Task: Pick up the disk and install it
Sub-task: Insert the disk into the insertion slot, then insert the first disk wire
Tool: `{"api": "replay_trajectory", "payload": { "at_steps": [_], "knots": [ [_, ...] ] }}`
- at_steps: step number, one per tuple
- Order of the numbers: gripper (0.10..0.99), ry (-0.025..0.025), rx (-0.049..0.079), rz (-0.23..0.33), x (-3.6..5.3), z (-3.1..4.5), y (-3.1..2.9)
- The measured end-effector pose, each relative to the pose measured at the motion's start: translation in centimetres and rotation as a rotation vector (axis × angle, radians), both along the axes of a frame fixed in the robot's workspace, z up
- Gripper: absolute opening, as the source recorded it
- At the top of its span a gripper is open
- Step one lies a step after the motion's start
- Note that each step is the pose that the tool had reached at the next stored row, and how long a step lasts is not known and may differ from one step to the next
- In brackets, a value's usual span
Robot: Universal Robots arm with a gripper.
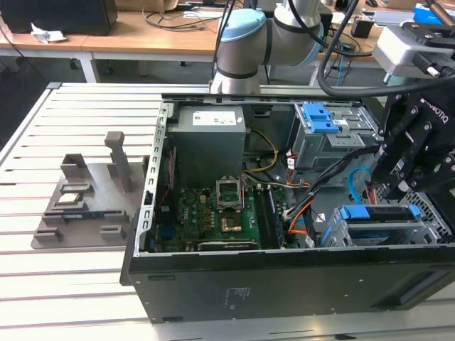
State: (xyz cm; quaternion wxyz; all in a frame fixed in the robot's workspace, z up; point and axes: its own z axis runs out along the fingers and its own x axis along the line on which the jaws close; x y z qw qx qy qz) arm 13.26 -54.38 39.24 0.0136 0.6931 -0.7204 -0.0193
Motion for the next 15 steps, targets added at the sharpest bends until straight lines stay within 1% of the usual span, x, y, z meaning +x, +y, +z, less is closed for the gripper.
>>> {"api": "replay_trajectory", "payload": {
  "at_steps": [1,2,3,4,5,6,8,9,10,12,13,14,15],
  "knots": [
    [0.443,0.0000,0.000,0.000,0.00,-0.01,0.00],
    [0.361,0.0000,0.000,0.000,0.00,-0.02,0.00],
    [0.298,0.0000,0.000,0.000,0.00,-0.03,0.00],
    [0.298,0.0000,0.000,0.000,0.00,-0.03,0.00],
    [0.239,0.0000,0.000,0.000,0.00,-0.04,0.00],
    [0.118,0.0000,0.000,0.000,0.00,-0.06,0.00],
    [0.106,0.0000,0.000,0.000,0.00,-0.10,0.00],
    [0.106,0.0000,0.000,0.000,0.17,-0.13,0.00],
    [0.106,0.0003,0.000,0.000,1.18,-0.13,0.12],
    [0.106,0.0013,0.000,0.000,2.01,-0.18,0.35],
    [0.106,0.0027,-0.002,0.000,2.68,-0.36,0.76],
    [0.106,0.0038,-0.004,0.000,2.99,-0.69,1.24],
    [0.106,0.0043,-0.004,0.000,3.05,-1.00,1.70]
  ]
}}
